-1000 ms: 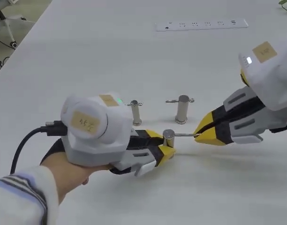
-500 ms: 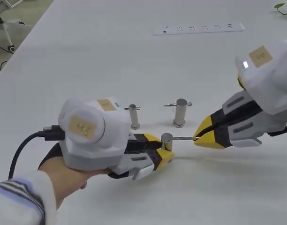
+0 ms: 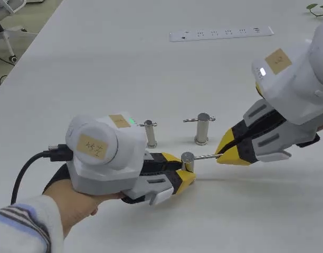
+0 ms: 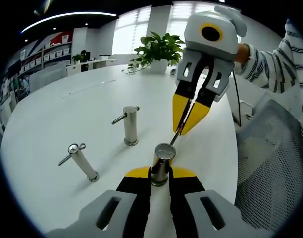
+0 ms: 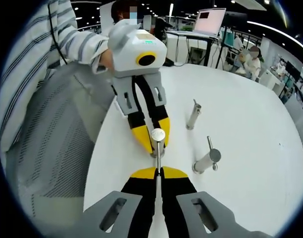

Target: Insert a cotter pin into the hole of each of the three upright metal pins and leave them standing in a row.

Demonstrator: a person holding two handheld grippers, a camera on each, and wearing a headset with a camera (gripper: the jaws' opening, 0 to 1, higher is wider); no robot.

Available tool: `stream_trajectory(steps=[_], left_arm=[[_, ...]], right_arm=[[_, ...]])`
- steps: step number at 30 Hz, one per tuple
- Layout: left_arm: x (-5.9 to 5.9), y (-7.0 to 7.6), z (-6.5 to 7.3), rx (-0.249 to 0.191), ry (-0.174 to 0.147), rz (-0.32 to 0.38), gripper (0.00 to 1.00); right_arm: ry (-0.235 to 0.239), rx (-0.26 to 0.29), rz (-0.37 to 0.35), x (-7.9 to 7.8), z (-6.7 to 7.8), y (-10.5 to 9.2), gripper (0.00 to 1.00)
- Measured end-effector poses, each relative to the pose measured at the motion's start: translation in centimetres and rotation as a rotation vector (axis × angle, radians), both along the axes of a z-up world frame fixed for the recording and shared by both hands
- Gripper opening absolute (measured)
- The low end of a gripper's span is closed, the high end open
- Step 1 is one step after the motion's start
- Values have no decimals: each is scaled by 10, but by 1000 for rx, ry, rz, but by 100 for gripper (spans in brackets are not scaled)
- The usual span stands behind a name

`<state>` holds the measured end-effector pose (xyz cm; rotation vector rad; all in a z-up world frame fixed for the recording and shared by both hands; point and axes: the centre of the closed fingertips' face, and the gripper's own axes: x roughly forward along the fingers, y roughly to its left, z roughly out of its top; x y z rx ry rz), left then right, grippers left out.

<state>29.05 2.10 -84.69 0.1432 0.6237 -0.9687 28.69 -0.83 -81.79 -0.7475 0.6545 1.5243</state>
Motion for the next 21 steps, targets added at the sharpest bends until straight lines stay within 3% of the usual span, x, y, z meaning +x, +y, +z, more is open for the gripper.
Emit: stream_trajectory(steps=[21], left_arm=[[1,-4,1,-9,1,-2,12]], right_arm=[[-1,4,8,-4,-4,11,3]])
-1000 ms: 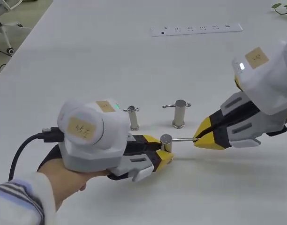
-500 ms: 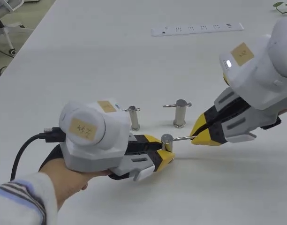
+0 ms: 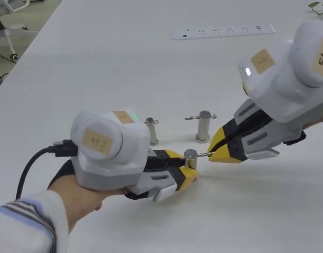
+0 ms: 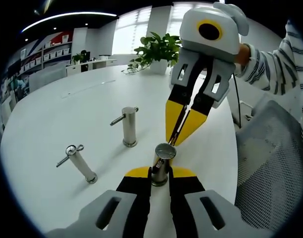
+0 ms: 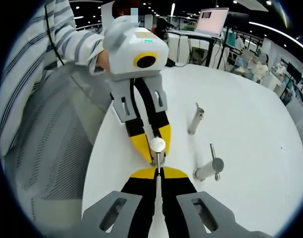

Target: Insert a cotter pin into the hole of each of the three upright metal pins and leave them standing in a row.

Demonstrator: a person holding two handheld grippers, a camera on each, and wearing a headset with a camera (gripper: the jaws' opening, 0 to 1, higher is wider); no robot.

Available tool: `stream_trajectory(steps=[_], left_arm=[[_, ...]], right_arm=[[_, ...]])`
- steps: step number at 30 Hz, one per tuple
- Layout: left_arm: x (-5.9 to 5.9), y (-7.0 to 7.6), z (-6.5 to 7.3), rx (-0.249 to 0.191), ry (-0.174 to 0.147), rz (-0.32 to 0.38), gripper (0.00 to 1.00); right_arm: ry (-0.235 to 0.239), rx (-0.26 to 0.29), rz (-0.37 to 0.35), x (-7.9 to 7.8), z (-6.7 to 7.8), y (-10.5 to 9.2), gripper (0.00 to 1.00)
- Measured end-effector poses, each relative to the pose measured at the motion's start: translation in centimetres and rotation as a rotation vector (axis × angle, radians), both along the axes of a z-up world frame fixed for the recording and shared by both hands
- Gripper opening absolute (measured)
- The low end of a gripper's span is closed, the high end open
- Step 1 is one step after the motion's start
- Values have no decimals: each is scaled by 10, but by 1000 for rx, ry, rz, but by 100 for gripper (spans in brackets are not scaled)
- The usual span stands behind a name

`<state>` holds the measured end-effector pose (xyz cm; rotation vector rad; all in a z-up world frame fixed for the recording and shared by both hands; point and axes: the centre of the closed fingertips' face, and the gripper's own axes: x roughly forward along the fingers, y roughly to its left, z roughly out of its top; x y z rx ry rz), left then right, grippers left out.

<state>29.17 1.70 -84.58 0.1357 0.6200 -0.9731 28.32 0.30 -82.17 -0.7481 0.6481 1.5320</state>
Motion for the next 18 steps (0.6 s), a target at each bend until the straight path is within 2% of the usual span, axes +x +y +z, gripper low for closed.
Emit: stream_trajectory(steps=[9,10,12,13,18], left_arm=[[0,-2,0,-12,3,0,12],[0,-2,0,-13,3,1,12],[-1,-2,0,-18,8,6,12],[-1,-2,0,-20,7,6,12],[-2,-2,0,-22,7,6,12]], right_arm=[[10,23,12,-4,1,9,4],[12,43,14,-5,2,10,5],[11,86,7,-5,8,12,13],[13,85,3,-5,9,10,16],[11,59,-10,1,7,0,13]])
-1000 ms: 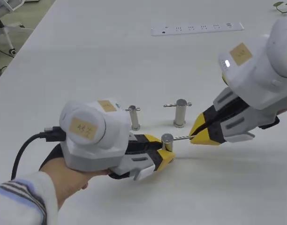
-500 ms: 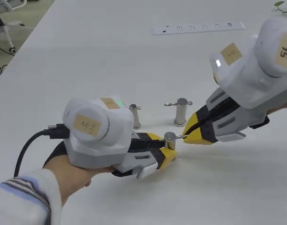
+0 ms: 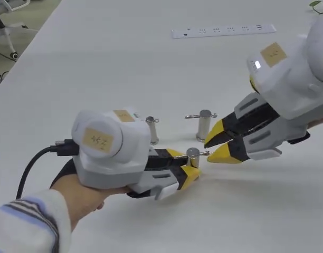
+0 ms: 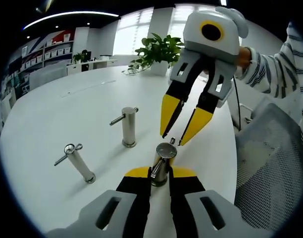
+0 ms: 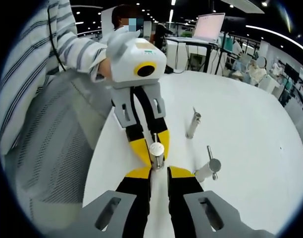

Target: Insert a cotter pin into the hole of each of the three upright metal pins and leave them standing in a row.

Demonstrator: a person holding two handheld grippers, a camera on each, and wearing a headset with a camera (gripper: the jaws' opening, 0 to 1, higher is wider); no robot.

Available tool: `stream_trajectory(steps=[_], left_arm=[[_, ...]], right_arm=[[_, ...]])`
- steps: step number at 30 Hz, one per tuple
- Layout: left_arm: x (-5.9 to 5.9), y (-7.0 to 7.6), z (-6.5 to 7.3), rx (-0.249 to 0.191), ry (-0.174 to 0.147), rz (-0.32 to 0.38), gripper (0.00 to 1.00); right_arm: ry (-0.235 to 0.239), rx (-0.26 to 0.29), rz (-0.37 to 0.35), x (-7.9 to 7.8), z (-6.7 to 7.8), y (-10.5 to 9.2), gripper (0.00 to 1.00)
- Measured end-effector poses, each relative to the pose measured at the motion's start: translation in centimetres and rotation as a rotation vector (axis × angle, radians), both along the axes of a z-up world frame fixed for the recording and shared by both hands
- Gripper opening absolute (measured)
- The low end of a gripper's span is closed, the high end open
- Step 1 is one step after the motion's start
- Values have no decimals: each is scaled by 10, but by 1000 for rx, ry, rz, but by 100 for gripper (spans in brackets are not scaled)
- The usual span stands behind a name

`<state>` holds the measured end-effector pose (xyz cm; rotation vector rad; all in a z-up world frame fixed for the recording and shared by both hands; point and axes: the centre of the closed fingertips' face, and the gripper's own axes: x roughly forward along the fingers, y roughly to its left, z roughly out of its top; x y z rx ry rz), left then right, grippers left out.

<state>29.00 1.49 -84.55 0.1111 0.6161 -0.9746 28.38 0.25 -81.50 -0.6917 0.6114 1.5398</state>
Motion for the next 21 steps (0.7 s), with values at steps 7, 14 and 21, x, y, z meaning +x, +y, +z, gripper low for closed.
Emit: stream_trajectory(steps=[7,14,21], left_arm=[[0,0,-1,-8,2,2,12],[0,1,-1,-6,2,3,12],[-1,1,-1,-6,4,4,12]], right_arm=[[28,15,-30,-1,-2,-1,7],[37,27,-37,0,-1,5,4],[45,29,-42,0,-1,9,4]])
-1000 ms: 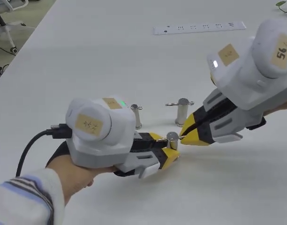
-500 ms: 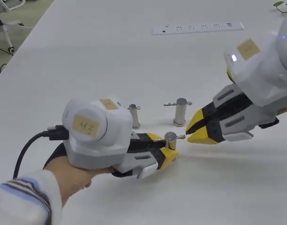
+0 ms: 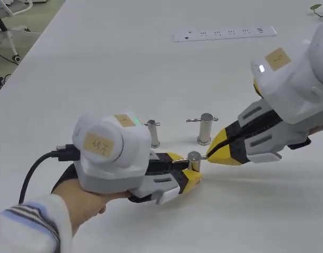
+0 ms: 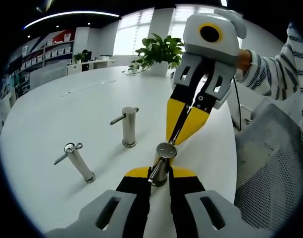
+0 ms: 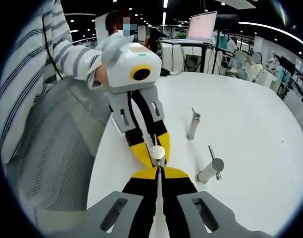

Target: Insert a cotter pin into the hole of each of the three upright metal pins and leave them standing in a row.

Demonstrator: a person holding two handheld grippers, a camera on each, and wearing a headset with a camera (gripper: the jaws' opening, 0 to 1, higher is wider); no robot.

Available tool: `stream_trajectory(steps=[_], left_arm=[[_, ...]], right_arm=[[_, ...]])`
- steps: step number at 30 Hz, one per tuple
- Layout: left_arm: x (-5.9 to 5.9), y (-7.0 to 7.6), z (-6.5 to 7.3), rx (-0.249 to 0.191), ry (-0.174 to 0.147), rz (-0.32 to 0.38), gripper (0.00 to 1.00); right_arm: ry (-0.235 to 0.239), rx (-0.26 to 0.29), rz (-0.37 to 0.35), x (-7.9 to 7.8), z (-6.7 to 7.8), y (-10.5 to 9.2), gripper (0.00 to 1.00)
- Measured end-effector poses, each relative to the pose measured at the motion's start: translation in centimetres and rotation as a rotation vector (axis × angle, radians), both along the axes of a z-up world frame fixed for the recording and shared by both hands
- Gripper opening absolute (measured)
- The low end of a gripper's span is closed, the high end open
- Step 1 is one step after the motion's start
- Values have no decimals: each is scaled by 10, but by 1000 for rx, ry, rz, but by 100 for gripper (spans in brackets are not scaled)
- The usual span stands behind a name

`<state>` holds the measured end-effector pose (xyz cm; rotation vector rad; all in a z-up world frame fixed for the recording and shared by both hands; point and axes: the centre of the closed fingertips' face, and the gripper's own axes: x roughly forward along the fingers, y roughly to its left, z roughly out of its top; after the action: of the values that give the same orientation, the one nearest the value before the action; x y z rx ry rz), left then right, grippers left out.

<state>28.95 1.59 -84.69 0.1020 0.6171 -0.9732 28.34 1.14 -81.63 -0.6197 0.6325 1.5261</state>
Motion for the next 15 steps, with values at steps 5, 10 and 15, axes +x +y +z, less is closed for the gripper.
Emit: stream_trajectory(steps=[5,10,15], left_arm=[[0,0,0,-1,1,1,12],[0,0,0,-2,3,5,12],[0,0,0,-9,-3,8,13]], right_arm=[[1,1,-2,0,0,0,4],[-6,9,-6,0,-1,-2,9],[0,11,-32,1,-4,-7,13]])
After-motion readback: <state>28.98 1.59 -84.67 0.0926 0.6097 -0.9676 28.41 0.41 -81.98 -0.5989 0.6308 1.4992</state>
